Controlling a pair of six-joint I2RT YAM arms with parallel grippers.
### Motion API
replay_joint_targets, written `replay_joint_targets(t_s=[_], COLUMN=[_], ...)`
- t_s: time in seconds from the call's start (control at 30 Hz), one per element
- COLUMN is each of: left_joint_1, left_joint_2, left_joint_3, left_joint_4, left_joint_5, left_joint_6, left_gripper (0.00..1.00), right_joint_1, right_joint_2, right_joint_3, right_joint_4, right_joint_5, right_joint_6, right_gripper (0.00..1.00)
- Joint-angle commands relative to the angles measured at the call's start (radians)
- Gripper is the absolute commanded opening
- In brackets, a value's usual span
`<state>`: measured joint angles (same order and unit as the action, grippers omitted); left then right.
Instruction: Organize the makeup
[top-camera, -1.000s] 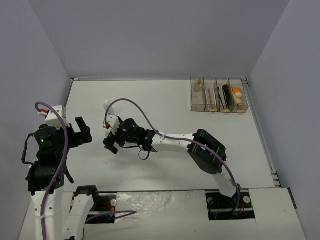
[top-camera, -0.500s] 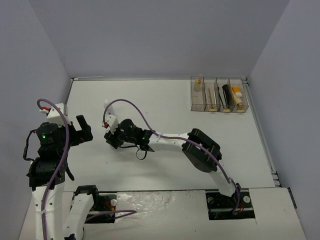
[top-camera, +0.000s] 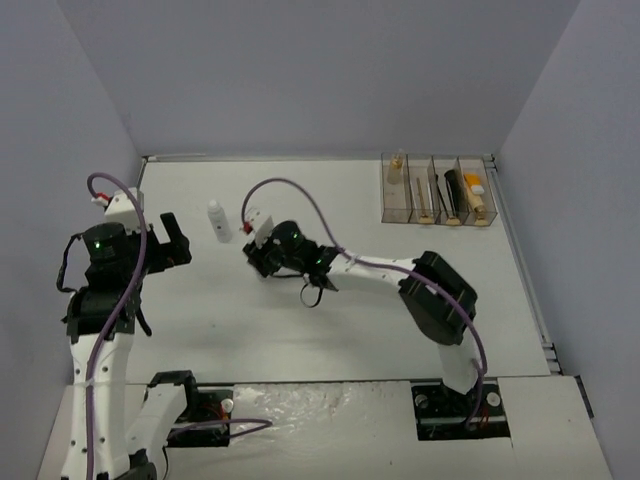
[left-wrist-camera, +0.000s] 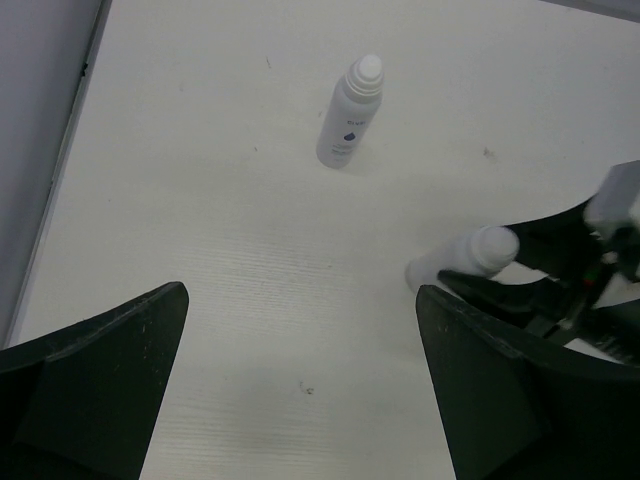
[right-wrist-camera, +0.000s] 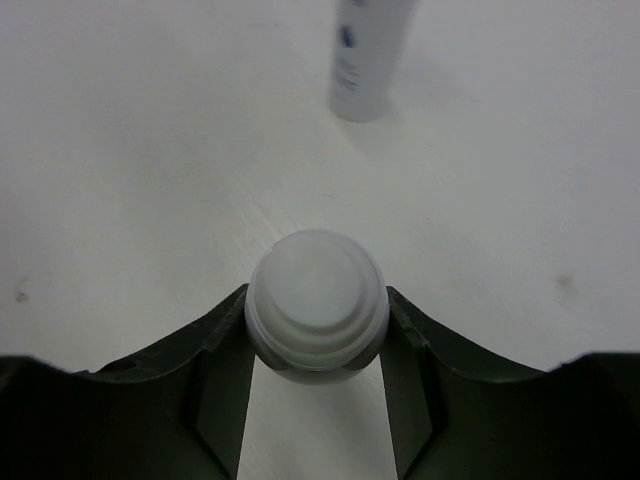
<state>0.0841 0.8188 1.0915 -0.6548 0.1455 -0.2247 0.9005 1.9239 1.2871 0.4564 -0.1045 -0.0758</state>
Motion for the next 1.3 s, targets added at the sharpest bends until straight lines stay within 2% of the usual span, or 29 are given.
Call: replay_joint_targets(t_s=[0.0,0.13,0.3,0.47,0.8,1.27], left_joint_1=[-0.006,-0.01,-0.021,-0.023,-0.021,-0.018], left_joint_2=[0.056,0.096,0.119,0.099,0.11,0.125], left_joint_3=[0.013,-0.028,-0.09,-0.141,-0.141,-0.13], left_joint_4=[0.208,0.297,0.357,0.381,0.355,0.341], left_joint_5=[0.025,0.02,-0.002,-0.01,-0.025,-0.021], left_joint_6=[-0.017,0.002,0.025,0.025,0.034,0.034], left_gripper=[0.97,0.97,0.97,0.97,0.97,0.97], right_joint_1=[-0.193,-0.369,-0.593,-0.694,-0.724,-0.73], right_joint_2=[-0.234,-0.318,-0.304,-0.209,0.0,0.167], right_joint_3=[-0.03,-0.087,-0.056,0.052,0.241,0.326], right_joint_4=[0.064,0.053,0.042,0.026,0.01,0.042], right_joint_5=[0.17,0.207,0.215,0.189,0.189,0.182], right_joint_6=[-0.001,0.03,0.066,0.076,0.056,0.07], right_gripper=[0.0,0.0,0.0,0.0,0.0,0.0])
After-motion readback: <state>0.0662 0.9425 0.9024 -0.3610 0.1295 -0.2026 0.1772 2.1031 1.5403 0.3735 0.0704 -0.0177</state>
